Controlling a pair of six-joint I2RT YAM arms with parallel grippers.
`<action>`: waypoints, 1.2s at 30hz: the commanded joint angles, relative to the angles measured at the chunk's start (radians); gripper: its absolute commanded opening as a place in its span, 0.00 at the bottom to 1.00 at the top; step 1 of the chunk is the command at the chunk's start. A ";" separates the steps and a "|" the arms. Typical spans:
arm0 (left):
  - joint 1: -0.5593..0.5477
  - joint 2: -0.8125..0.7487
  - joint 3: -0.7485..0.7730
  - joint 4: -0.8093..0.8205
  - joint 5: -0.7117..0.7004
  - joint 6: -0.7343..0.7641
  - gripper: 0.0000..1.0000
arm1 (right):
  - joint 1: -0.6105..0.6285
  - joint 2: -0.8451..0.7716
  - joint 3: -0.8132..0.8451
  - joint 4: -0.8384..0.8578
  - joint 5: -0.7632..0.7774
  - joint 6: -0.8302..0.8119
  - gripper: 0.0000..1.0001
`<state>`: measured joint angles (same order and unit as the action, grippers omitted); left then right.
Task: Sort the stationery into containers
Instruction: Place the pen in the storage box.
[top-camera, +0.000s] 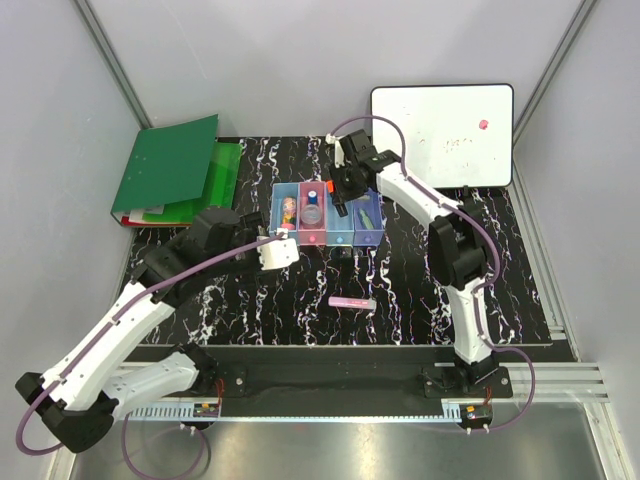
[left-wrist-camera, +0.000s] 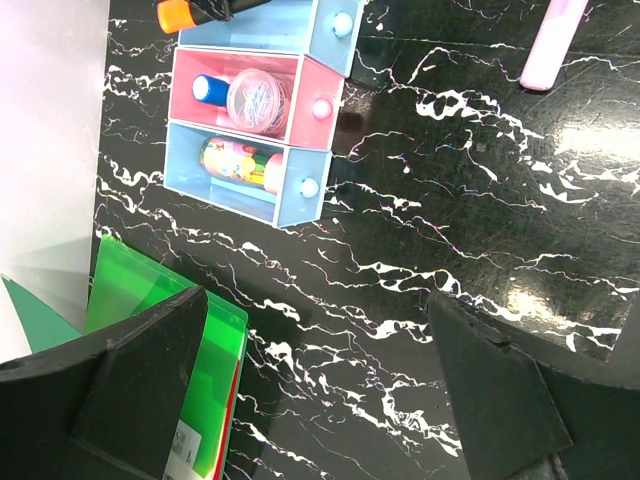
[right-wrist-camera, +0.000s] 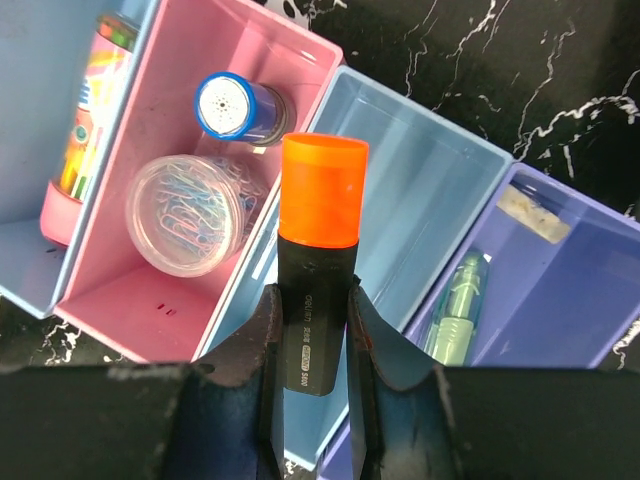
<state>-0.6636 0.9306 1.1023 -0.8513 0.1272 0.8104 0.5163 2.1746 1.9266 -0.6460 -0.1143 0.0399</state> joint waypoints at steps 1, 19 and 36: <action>0.002 0.002 0.056 0.009 -0.011 -0.019 0.99 | 0.004 0.030 0.029 0.042 0.004 0.005 0.00; 0.002 -0.003 0.077 0.008 0.003 -0.008 0.99 | 0.004 0.117 0.022 0.065 0.015 -0.011 0.01; 0.002 0.010 0.087 0.008 0.011 -0.005 0.99 | 0.005 0.103 0.002 0.074 0.019 -0.009 0.38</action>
<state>-0.6636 0.9360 1.1458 -0.8680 0.1310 0.8112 0.5179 2.2772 1.9259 -0.5961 -0.1040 0.0410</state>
